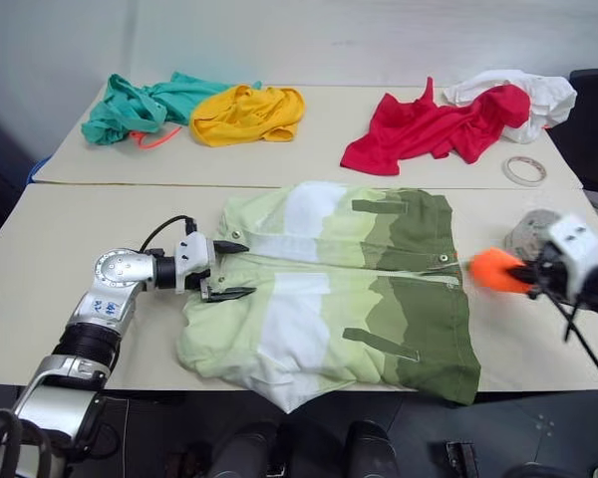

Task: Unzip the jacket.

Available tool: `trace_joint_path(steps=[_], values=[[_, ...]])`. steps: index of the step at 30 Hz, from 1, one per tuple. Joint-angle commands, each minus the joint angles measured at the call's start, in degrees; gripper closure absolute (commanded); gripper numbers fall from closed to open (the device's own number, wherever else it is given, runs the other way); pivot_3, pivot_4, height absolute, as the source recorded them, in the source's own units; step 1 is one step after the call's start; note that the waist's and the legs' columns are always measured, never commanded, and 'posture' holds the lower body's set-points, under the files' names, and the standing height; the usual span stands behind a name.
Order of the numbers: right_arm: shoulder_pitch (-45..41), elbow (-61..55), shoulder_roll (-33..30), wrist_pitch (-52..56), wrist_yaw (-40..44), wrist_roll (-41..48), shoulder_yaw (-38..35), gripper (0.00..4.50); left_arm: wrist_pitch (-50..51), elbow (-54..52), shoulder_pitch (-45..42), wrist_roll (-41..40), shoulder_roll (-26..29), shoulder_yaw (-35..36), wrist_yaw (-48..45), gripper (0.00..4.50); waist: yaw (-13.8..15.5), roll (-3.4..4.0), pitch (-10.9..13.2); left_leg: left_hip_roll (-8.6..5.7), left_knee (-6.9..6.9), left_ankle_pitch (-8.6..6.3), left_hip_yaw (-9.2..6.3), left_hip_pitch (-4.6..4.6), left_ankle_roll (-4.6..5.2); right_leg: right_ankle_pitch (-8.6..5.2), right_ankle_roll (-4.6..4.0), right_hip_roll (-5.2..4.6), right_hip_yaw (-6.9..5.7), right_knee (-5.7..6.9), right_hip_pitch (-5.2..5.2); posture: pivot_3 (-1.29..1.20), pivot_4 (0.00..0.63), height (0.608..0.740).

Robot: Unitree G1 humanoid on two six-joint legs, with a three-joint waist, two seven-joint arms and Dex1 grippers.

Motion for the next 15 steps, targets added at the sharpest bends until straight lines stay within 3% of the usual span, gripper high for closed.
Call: trace_joint_path(steps=[1,3,6,11,13,15], values=[[1.5,2.8,-2.9,-1.9,-4.3,-2.4,-4.9,4.49,1.8,4.0,2.7,5.5,0.9,-3.5,2.0,0.00,0.0,0.18,-0.1,0.00,-0.08,-0.02,0.00,0.23,-0.03,0.00,0.00,-0.01,0.01,-0.07,0.22,0.00,0.150,0.740],[0.3,5.6,-2.6,-4.8,-10.1,-3.4,-7.8,4.49,2.7,4.5,2.7,5.5,1.1,-3.8,2.4,0.00,0.0,0.36,-0.2,-0.02,-0.44,-0.03,0.08,0.76,-0.05,-0.01,0.01,-0.15,0.13,-0.46,0.59,0.00,0.150,0.740],[-2.5,8.8,-1.0,-8.6,-16.4,-3.7,-10.3,4.49,4.9,3.1,3.3,6.5,2.0,-5.4,2.7,0.00,0.0,0.70,-0.4,-0.07,-0.58,-0.02,0.13,0.79,-0.05,0.02,0.05,-0.43,0.18,-0.57,0.54,0.00,0.150,0.740],[-2.7,4.6,2.0,-5.7,-13.8,0.8,-11.9,4.49,3.5,3.6,3.4,6.5,3.3,-6.2,2.9,0.00,-0.3,0.90,-0.6,0.01,-0.68,0.04,0.15,0.82,-0.15,0.02,0.05,-0.33,0.19,-0.60,0.52,0.00,0.150,0.740],[0.0,-2.5,3.3,3.1,-9.9,6.6,-13.6,4.49,4.4,0.6,4.7,3.7,3.4,-5.4,0.9,0.00,-0.6,1.00,-0.6,0.02,-0.68,0.05,0.15,0.82,-0.16,0.02,0.05,-0.30,0.20,-0.59,0.53,0.00,0.150,0.740],[4.1,-9.3,4.3,8.3,-8.8,9.5,-15.2,3.67,6.1,-2.7,5.8,1.1,3.4,-3.5,0.9,0.00,-0.8,1.08,-0.7,0.05,-0.73,0.04,0.13,0.80,-0.16,0.02,0.05,-0.29,0.21,-0.59,0.51,0.00,0.150,0.740]])
